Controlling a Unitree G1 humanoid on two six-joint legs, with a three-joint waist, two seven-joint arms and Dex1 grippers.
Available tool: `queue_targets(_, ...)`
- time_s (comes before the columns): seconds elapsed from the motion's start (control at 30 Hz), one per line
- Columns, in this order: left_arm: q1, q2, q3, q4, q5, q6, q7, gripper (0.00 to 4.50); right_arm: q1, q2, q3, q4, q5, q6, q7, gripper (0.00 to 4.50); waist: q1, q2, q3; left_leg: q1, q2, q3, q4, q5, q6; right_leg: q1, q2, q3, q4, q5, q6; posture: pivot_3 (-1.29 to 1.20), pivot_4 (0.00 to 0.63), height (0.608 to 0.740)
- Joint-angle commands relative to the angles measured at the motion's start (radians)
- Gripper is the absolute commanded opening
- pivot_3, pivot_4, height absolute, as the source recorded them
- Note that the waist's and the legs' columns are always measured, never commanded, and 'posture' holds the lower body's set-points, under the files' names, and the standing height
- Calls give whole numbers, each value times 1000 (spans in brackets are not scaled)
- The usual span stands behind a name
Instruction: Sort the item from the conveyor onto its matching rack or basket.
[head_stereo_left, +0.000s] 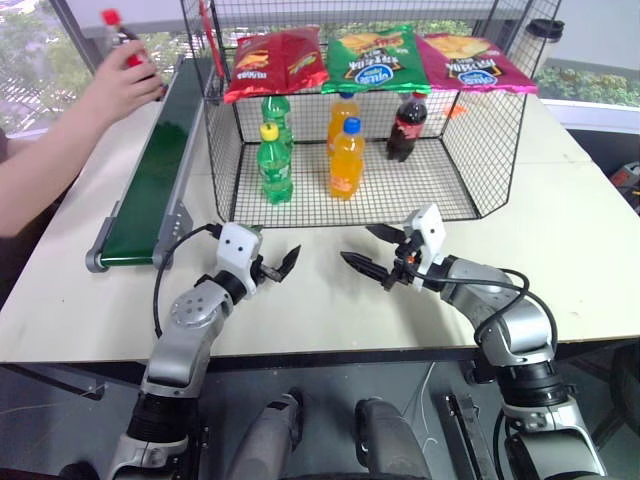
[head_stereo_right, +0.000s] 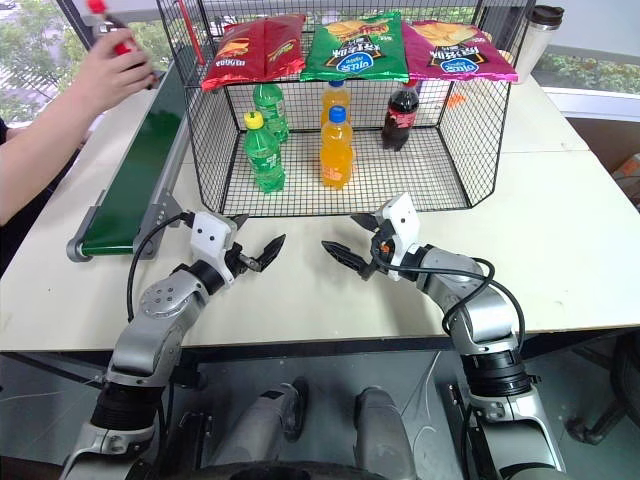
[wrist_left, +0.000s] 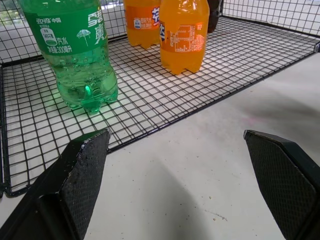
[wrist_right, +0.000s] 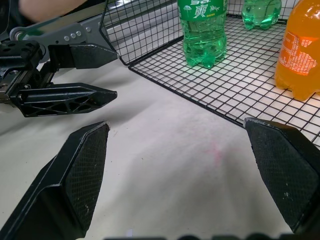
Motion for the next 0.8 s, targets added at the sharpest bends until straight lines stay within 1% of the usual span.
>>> queue_targets(0.03,-7,0,-4,-31,3,-20,-2,4500,-22,-4,-4,-42,13,-6,5,4444,0,0,0,0,0,0,0,0,0,0,0,0,0,0,0,0,150,738)
queue_targets(0.33,-6,7,-10,-37,7,-11,-9,4500,-20,-4,-5,-45,15,-5,6,4444,0,0,0,0,0,0,0,0,0,0,0,0,0,0,0,0,150,738)
queue_targets(0.57,8,36,-6,-95,-6,30,-28,4500,-20,-7,-5,-67,29,9,14,4444,0,0,0,0,0,0,0,0,0,0,0,0,0,0,0,0,150,738)
queue_targets(0.77,62,112,78,-245,-48,85,-39,4500,-35,-19,-1,-112,62,44,43,4444,-4,0,0,0,0,0,-2,0,0,-1,0,0,-1,0,0,0,150,738)
queue_targets(0.8,74,120,109,-272,-70,104,-38,4500,-39,-20,3,-119,69,50,53,4444,-4,0,0,0,1,0,-2,0,0,-1,0,0,-1,0,0,0,150,738)
